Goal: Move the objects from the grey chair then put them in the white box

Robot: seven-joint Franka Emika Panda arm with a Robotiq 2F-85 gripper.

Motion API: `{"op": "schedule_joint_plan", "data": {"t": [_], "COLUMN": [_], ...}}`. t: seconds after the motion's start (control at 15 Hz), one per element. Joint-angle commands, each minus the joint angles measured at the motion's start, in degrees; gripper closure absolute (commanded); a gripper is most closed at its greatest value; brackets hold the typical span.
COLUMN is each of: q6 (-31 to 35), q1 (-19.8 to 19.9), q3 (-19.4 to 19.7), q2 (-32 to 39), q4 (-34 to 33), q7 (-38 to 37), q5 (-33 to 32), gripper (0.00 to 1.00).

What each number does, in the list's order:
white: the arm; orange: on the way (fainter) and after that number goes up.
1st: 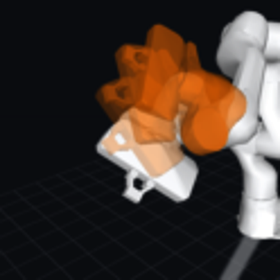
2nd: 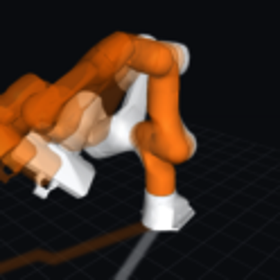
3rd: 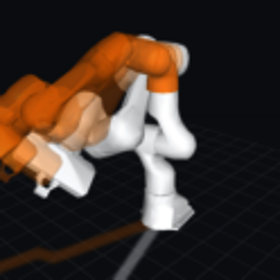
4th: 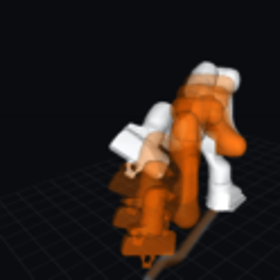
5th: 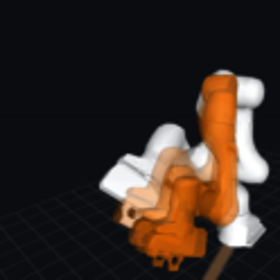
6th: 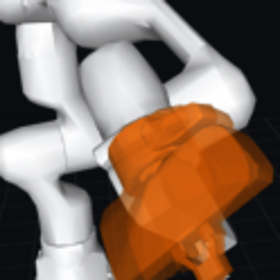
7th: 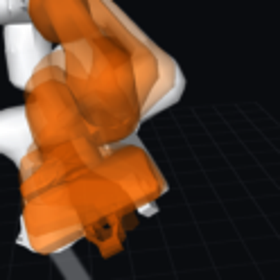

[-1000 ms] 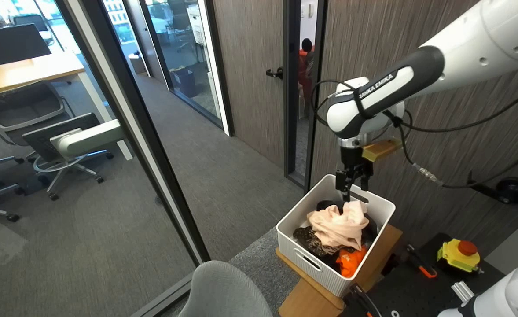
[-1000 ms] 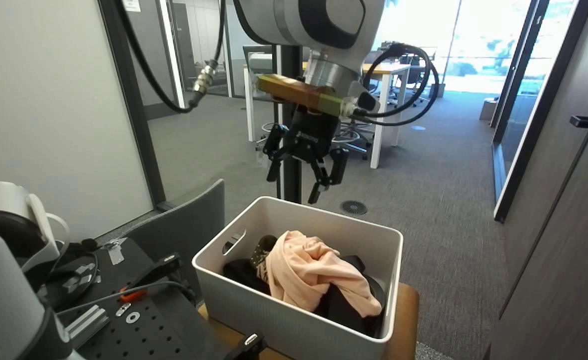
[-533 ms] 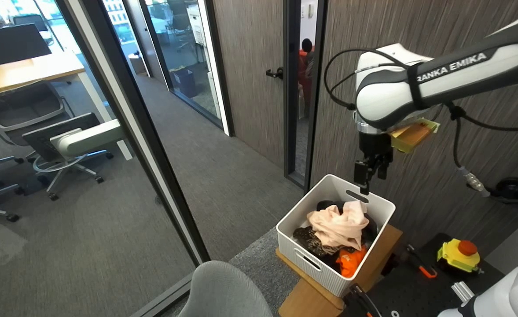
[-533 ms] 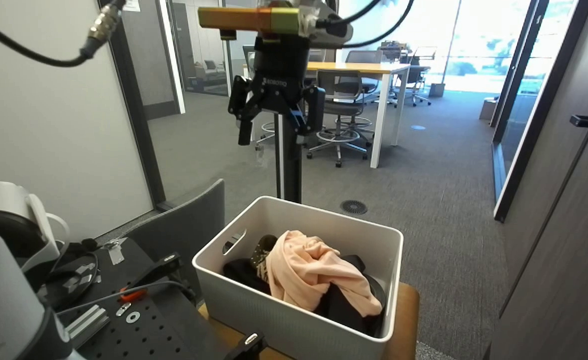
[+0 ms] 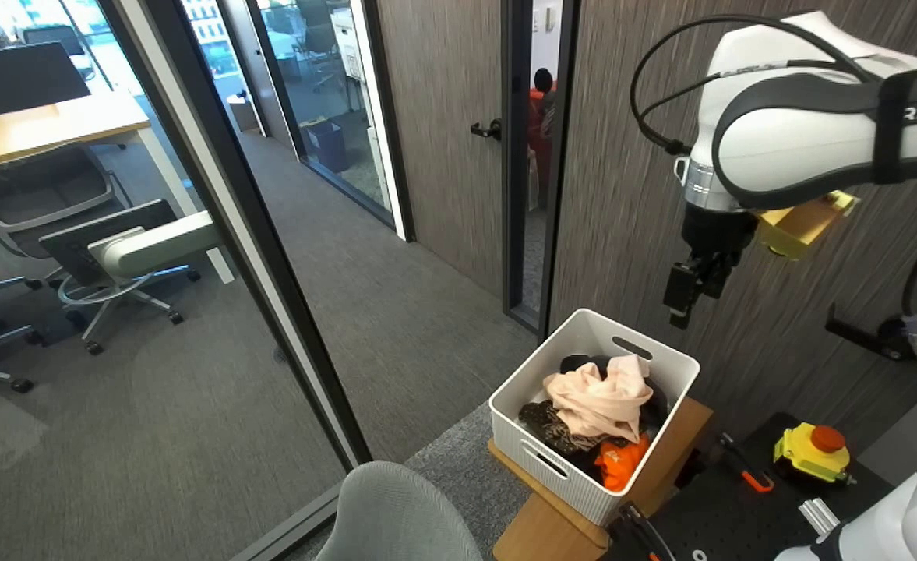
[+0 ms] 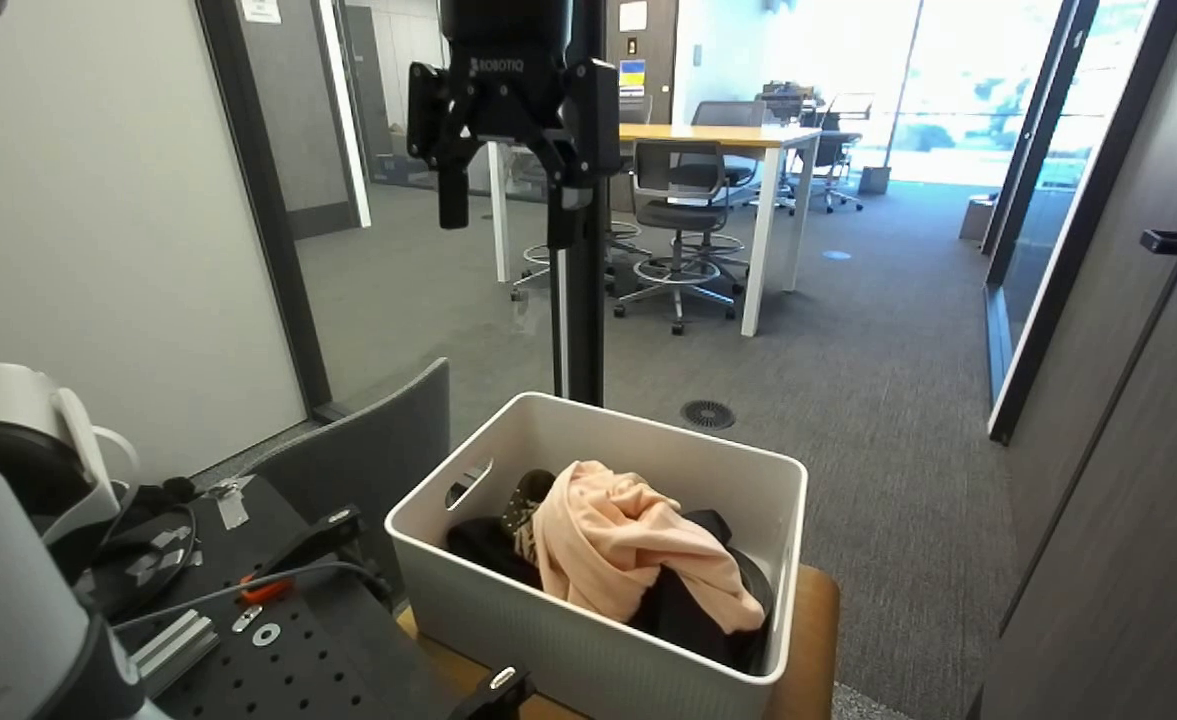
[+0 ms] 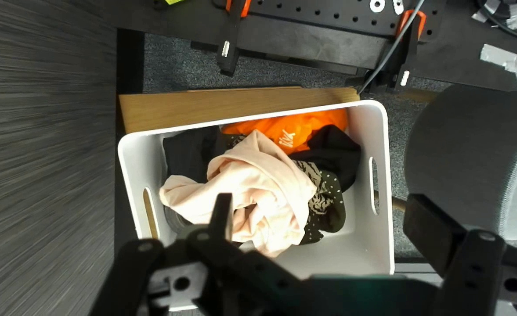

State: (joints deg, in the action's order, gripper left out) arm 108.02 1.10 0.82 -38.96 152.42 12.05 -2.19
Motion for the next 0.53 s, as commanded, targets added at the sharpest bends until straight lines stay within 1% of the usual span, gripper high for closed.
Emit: {"op": "schedule_joint_plan", "data": {"t": [0.0, 0.27, 0.33, 0.47], "q6": [-1.3, -1.8, -0.8, -0.9], "q1": [-0.9, -0.7, -0.5, -0.5], "q3": [2.5, 3.4, 3.1, 3.3], "q2": [-2.5, -2.6, -1.3, -1.3], "q4": [0.0, -0.1, -0.1, -0.1], "q7": [0.8, 0.4, 0.2, 0.2], "q5": [0.2, 0.7, -0.2, -0.1], "gripper": [0.0, 0.0, 0.0, 0.0]}}
